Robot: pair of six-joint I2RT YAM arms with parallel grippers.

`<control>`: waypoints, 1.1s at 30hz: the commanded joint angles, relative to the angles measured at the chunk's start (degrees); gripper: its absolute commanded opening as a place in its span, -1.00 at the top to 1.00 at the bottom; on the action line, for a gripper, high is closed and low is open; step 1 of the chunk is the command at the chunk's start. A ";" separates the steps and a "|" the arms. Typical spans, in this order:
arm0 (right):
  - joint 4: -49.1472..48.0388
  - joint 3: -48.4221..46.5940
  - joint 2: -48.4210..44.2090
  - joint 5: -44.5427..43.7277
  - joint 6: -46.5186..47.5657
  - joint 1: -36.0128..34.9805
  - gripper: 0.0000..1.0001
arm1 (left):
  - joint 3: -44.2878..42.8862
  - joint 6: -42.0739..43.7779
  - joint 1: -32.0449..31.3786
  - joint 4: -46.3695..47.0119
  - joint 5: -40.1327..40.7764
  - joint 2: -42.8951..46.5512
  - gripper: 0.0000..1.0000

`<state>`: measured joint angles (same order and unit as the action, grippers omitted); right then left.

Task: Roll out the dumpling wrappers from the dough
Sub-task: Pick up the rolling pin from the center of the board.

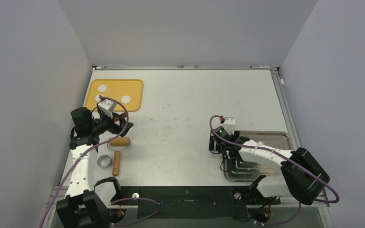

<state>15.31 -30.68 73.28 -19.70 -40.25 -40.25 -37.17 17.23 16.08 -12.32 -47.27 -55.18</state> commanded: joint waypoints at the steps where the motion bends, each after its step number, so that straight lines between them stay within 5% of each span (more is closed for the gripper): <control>1: 0.30 0.12 2.70 -3.54 -4.84 -1.08 -0.52 | -2.83 4.19 -0.08 -10.39 -2.65 0.86 -0.85; 4: -2.39 0.18 6.91 -0.41 -4.87 -1.15 -0.24 | -2.27 4.26 -0.16 -10.51 -2.21 0.86 -0.84; 9: -6.82 -1.26 13.04 4.23 -5.97 -4.11 0.77 | -2.20 6.94 -0.14 -12.53 -1.18 0.95 -0.84; 10: -6.78 -3.03 14.29 3.89 -6.57 -5.11 0.82 | -2.27 7.28 -0.16 -12.77 -0.85 0.95 -0.84; 18: -8.56 -23.00 30.06 1.67 -12.71 -13.78 0.83 | -3.92 19.18 -0.59 -21.96 -1.49 0.75 -0.84; 21: -7.99 -23.95 27.43 -3.07 -13.79 -14.19 0.83 | -5.39 32.39 -0.82 -30.51 -0.75 0.21 -0.90; 29: -14.79 -24.30 27.90 9.19 -14.28 -10.79 0.83 | -5.64 84.82 -0.86 -59.96 8.18 -1.19 -0.93; 33: -18.30 -25.18 29.66 11.92 -15.04 -9.15 0.83 | -4.50 96.38 -0.87 -65.40 10.28 -0.50 -0.93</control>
<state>1.63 -53.78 101.58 -13.10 -53.49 -50.28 -41.67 90.43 15.42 -64.55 -40.07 -56.23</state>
